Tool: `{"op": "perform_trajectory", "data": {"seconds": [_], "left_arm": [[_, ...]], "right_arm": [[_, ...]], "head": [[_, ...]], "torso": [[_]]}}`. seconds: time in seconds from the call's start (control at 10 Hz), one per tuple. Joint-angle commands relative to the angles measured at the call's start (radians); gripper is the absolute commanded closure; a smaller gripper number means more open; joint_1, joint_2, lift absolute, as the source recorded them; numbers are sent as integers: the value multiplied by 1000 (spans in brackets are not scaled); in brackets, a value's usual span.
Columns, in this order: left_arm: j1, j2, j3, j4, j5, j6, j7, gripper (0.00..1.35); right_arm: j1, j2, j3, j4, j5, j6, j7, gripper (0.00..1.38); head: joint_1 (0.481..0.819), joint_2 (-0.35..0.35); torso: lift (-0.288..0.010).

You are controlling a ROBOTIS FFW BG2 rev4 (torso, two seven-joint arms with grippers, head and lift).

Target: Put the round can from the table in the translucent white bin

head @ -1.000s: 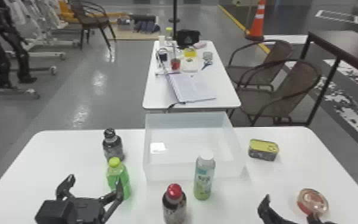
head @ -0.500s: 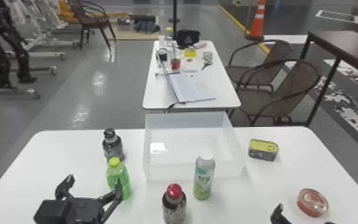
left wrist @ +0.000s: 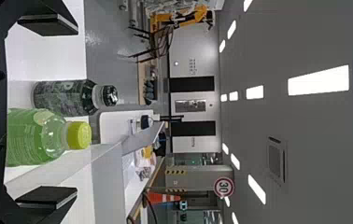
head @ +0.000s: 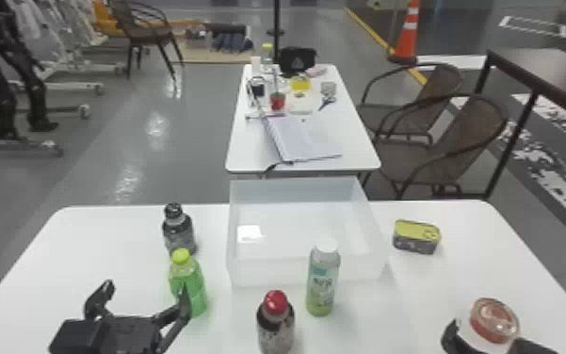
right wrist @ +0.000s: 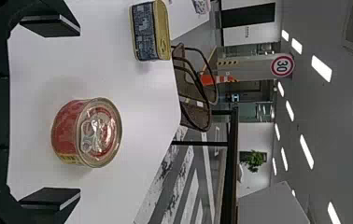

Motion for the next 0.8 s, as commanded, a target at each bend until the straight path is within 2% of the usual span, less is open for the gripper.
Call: {"op": "perform_trajectory", "data": {"seconds": [0.0, 0.2, 0.5, 0.7], "left_arm": [[3, -3, 3, 0, 0, -4, 0, 96], [4, -3, 5, 0, 5, -6, -1, 96], [8, -3, 5, 3, 9, -9, -1, 96], [8, -3, 5, 5, 12, -10, 0, 94]], "right_arm": [[-34, -17, 0, 31, -1, 1, 10, 90], [-62, -29, -15, 66, -12, 1, 21, 90], [-88, -29, -40, 100, -32, 4, 38, 90], [-107, -29, -61, 134, -33, 4, 74, 90]], "head": [[549, 0], [549, 0], [549, 0], [549, 0]], "torso": [[-100], [-100], [-100], [-100]]}}
